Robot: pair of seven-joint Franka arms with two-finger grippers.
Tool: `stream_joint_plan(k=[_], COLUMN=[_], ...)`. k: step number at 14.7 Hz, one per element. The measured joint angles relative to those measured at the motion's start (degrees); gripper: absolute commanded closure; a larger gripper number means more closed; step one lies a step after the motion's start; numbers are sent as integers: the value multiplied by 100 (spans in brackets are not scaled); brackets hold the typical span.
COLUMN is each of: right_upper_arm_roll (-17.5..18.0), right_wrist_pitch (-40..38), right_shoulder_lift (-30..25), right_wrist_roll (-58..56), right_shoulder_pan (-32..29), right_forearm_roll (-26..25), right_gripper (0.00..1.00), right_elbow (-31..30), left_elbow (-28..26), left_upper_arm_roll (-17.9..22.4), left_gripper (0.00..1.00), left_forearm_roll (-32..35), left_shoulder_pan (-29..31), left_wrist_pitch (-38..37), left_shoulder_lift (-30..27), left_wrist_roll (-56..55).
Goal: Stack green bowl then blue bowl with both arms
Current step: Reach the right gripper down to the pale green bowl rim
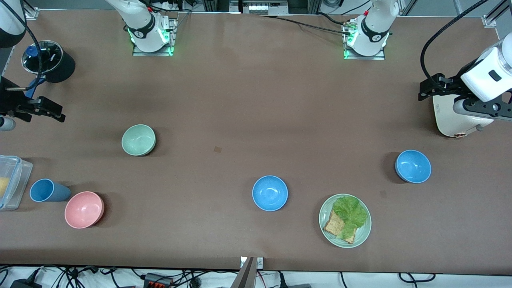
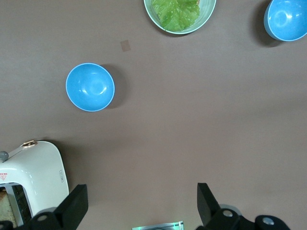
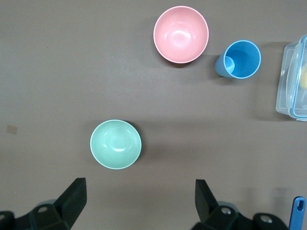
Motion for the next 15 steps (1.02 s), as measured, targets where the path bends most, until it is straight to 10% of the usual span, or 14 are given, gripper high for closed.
stream_joint_plan(k=[15], right_upper_arm_roll=[66], right_wrist_pitch=[267], right_shoulder_lift=[893], right_wrist_roll=[-4], right_shoulder_pan=[280], right_forearm_roll=[0], right_gripper=[0], right_elbow=[-242], left_elbow=[153], left_upper_arm_roll=[24], left_gripper=[0], left_forearm_roll=[-1], left_shoulder_pan=[82], left_wrist_pitch=[-3], left_shoulder_lift=[221], left_wrist_roll=[4])
